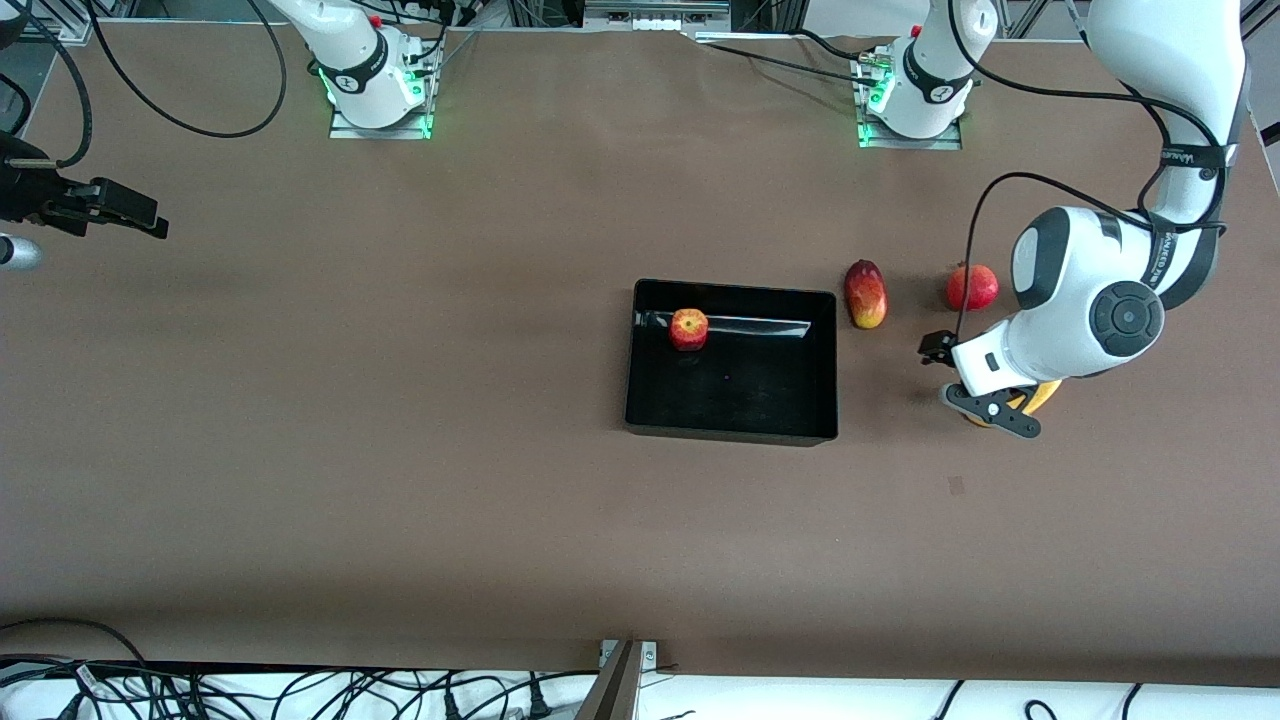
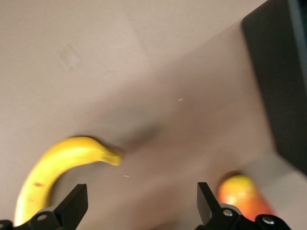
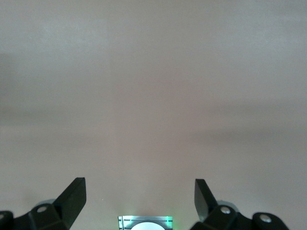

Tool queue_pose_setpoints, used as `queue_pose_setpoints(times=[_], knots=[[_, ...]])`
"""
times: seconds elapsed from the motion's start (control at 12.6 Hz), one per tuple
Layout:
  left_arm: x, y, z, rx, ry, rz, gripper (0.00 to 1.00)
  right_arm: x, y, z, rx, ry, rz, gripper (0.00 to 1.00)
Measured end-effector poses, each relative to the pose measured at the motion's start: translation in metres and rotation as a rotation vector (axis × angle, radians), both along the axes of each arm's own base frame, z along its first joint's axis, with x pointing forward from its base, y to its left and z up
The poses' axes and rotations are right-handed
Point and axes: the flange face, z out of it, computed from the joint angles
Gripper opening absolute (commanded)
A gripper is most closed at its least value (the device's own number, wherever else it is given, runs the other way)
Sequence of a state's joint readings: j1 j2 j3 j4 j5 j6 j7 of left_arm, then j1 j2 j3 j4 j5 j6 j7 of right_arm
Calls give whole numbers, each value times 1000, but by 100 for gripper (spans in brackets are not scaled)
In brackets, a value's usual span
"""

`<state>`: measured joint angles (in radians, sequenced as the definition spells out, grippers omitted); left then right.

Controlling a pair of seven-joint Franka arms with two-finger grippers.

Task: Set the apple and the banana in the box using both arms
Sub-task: 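Move the left gripper over to the yellow banana, then grasp the banana by its stem end with the left gripper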

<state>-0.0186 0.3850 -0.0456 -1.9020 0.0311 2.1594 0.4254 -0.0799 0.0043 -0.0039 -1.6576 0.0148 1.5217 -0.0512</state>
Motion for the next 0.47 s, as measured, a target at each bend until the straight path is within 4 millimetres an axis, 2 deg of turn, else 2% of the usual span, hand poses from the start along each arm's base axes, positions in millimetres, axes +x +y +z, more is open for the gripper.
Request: queue_pose_setpoints(times=[0.16, 0.47], knots=[[3, 30, -24, -11, -33, -158, 100, 0, 0, 0, 0, 0, 0, 100], [4, 93, -79, -41, -51, -360, 100, 0, 0, 0, 0, 1, 0, 100]])
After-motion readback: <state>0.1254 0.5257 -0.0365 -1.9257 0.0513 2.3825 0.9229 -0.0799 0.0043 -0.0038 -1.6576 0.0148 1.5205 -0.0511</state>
